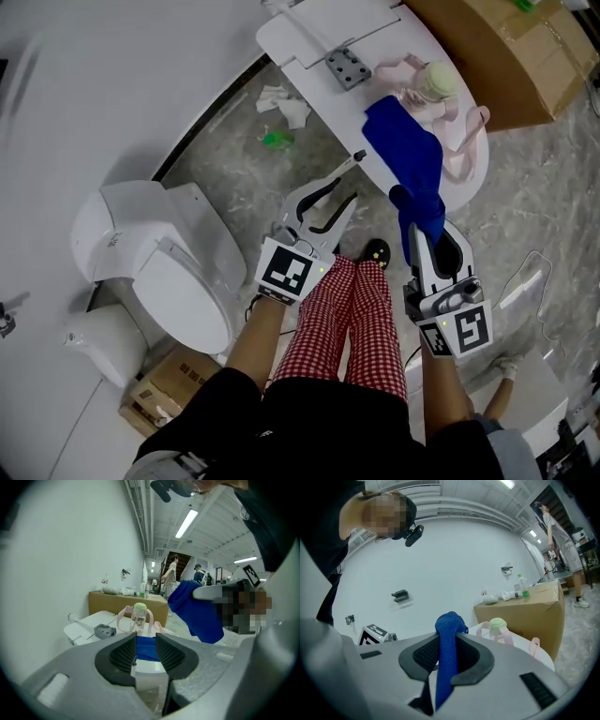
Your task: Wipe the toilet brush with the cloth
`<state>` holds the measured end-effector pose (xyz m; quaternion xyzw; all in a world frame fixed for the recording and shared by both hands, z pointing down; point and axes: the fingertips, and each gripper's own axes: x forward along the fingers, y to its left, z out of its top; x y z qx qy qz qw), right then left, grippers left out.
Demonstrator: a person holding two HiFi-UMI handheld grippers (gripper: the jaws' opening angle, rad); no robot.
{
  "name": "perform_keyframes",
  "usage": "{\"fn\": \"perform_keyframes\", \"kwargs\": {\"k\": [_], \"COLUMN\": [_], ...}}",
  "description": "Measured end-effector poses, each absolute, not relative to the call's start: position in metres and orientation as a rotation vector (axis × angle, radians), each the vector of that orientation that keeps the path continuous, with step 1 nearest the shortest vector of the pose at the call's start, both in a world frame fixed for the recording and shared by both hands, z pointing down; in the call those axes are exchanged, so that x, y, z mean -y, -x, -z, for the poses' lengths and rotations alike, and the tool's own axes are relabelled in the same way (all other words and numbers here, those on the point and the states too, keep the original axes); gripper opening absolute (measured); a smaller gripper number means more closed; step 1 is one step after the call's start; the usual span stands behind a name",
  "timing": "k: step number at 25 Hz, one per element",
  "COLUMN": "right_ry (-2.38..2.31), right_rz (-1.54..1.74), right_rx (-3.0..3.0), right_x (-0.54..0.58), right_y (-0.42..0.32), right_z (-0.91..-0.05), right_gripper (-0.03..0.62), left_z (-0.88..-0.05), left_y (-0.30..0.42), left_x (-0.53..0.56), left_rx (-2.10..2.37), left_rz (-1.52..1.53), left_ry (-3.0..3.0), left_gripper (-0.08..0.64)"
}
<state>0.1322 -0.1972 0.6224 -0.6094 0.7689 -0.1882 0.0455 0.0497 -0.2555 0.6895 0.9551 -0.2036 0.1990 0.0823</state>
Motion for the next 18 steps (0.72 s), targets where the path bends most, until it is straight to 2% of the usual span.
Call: {"fn": "perform_keyframes", "kwargs": {"k": [18], "right_ry": [1.839], "right_rz": [0.605], "right_rx": [-2.362], "right_x": [0.216], "right_y": [-0.137], "right_z": [-0.666], "right_gripper": [0.064], "left_z": [-0.745], "left_y": [-0.062], "left_x": [0.269], "left_rx": [0.610], "left_rz": [-0.655], "left_ry": [-2.853], "left_gripper": [0.119]}}
